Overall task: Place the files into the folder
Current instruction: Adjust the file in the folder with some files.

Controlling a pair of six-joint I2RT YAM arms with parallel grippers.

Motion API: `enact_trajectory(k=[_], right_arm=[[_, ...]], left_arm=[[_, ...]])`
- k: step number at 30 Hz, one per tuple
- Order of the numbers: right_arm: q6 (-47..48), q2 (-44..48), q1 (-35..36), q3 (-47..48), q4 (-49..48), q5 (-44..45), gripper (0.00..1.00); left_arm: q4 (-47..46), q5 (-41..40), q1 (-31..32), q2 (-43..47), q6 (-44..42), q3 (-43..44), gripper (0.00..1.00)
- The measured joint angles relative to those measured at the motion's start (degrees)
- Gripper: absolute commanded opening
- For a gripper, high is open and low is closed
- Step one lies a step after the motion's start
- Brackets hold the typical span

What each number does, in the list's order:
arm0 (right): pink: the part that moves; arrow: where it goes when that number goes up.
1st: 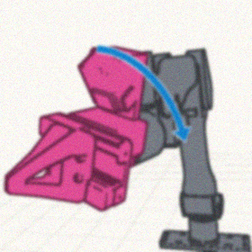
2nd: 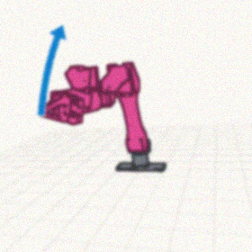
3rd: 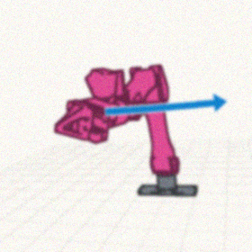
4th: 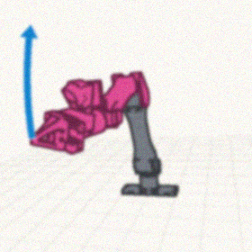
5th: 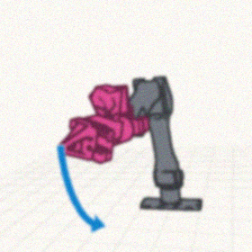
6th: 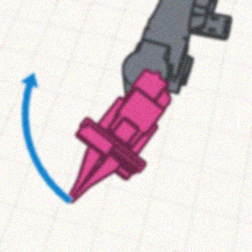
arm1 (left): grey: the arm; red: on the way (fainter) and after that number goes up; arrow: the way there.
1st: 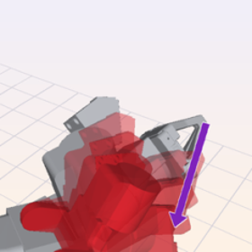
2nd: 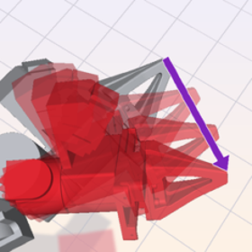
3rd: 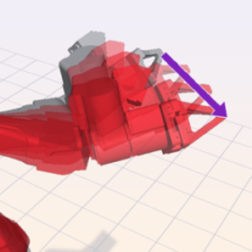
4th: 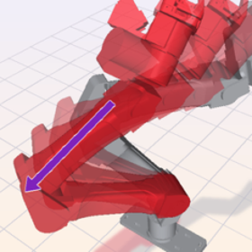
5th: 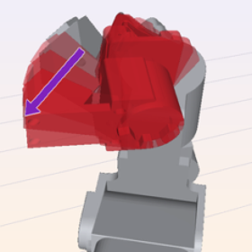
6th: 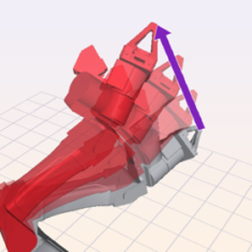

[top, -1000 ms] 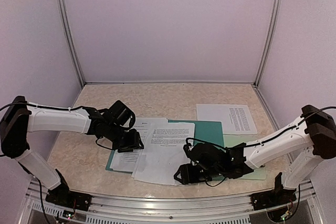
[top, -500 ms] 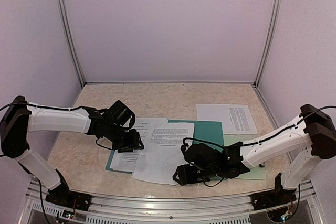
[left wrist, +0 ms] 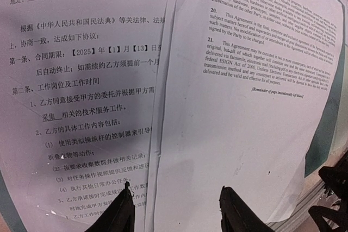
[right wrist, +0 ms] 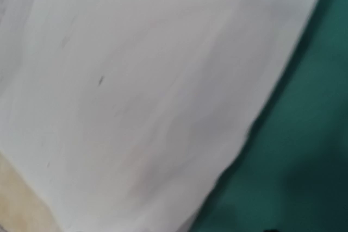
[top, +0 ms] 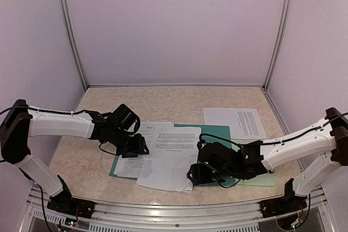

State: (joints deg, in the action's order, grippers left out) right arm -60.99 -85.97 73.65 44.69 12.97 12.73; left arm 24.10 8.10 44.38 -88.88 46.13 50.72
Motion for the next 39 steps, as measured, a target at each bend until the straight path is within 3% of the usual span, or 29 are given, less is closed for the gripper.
enact_trajectory(k=[9, 17, 39], right_arm=[[4.9, 5.1, -13.5, -7.2, -7.3, -1.5, 0.64], [9.9, 1.6, -22.4, -7.9, -19.9, -8.9, 0.6], [8.9, -11.0, -27.2, -10.2, -40.0, -22.7, 0.54]], left_arm=[[0.0, 0.3, 0.0, -1.0, -0.4, 1.7, 0.51], [0.0, 0.6, -0.3, -2.6, -1.2, 4.4, 0.51], [1.6, 2.3, -1.5, -4.4, -1.7, 6.8, 0.51]])
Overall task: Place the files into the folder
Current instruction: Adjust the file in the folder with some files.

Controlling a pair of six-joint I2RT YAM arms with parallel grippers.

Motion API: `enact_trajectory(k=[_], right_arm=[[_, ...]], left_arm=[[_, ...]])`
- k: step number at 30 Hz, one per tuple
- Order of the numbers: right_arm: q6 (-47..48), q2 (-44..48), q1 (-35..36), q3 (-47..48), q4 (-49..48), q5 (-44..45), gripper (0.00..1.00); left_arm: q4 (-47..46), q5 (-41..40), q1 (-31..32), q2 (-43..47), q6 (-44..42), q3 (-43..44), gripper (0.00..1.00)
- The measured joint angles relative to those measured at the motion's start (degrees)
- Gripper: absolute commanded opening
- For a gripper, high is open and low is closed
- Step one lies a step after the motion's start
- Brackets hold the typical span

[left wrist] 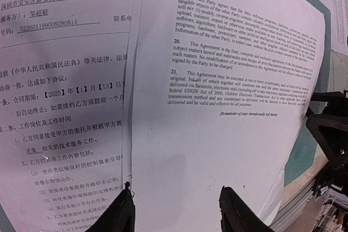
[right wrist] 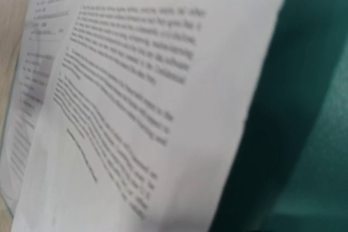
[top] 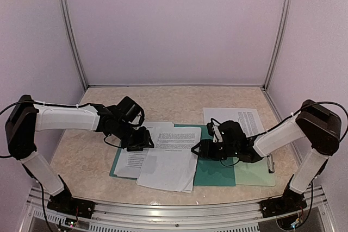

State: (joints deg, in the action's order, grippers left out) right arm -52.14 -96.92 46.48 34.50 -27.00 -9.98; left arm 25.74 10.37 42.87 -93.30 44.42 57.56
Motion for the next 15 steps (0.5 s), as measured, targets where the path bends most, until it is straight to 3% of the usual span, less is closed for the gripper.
enact_trajectory(k=[15], right_arm=[[-1.6, -2.4, -0.3, -1.6, -6.1, -1.8, 0.52]], left_arm=[[-9.3, 9.5, 0.3, -1.8, 2.0, -3.2, 0.5]])
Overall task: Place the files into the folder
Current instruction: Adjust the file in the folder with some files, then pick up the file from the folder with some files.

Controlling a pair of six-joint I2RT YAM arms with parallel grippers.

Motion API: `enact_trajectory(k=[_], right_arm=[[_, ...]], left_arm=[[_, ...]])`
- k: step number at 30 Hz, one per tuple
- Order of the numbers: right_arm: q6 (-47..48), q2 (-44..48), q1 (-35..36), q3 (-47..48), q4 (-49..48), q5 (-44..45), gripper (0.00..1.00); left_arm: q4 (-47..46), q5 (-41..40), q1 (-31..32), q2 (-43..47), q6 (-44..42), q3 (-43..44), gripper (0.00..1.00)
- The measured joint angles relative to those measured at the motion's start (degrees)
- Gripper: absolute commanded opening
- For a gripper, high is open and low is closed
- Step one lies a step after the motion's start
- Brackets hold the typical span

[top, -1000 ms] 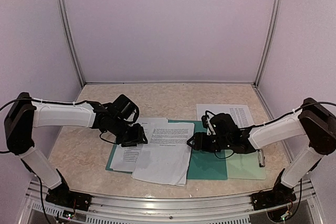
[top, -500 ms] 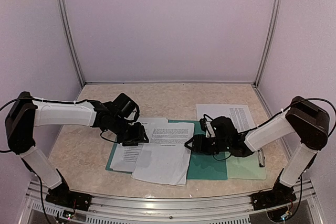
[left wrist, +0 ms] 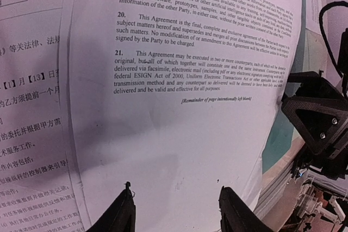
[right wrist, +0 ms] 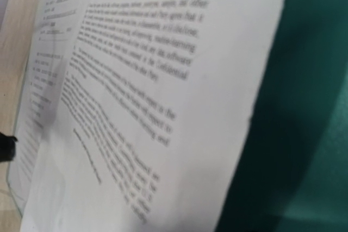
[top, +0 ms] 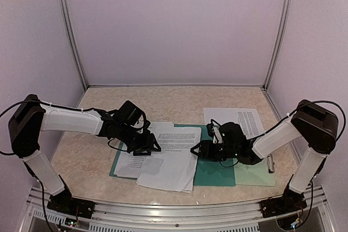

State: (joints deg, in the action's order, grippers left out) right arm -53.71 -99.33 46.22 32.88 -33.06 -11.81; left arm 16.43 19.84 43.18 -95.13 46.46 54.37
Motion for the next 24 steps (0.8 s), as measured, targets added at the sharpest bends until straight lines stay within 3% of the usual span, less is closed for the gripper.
enact_trajectory(k=[24], right_arm=[[-1.7, -3.2, 0.0, -0.7, -6.9, -2.6, 0.5]], left_arm=[[-1.7, 2.0, 0.6, -5.3, 0.9, -0.6, 0.5]])
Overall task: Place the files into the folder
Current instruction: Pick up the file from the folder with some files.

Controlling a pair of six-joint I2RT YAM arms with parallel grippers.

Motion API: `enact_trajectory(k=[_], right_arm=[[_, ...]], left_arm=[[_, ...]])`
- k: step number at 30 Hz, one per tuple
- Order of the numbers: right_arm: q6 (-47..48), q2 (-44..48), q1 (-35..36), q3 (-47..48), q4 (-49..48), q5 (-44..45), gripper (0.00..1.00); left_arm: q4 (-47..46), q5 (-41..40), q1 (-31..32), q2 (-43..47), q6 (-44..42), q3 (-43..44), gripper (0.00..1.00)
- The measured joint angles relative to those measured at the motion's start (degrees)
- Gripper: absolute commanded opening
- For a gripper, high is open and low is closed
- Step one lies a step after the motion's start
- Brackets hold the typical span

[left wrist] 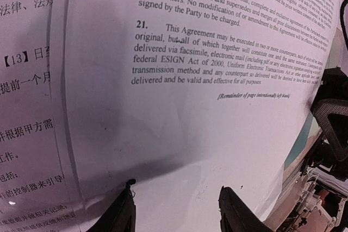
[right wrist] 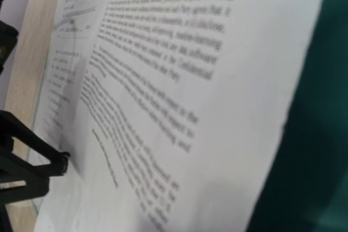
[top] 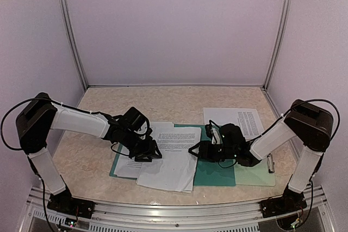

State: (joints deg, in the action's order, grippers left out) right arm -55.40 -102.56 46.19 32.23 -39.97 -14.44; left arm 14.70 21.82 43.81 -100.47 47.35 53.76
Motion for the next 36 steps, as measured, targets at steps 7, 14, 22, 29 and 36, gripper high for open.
enact_trajectory(k=[7, 14, 22, 29, 36], right_arm=[[-0.9, -1.0, 0.0, -0.5, -2.7, -0.9, 0.48], [-2.8, -3.7, 0.0, -1.0, -8.2, -2.7, 0.46], [-4.7, -4.8, 0.0, -1.8, -11.1, -3.9, 0.37], [-6.3, -5.8, -0.3, -2.6, -12.9, -5.1, 0.25], [-8.0, -6.4, -0.3, -3.0, -14.3, -6.2, 0.17]], left_arm=[[-0.3, 0.0, 0.0, -0.1, 0.2, -0.3, 0.5], [-0.4, 0.0, 0.0, -0.1, 0.3, -0.3, 0.5], [-0.4, 0.0, 0.0, -0.1, 0.3, -0.3, 0.5], [-0.4, 0.0, 0.0, -0.1, 0.4, -0.3, 0.5], [-0.5, 0.0, 0.0, -0.1, 0.4, -0.3, 0.5]])
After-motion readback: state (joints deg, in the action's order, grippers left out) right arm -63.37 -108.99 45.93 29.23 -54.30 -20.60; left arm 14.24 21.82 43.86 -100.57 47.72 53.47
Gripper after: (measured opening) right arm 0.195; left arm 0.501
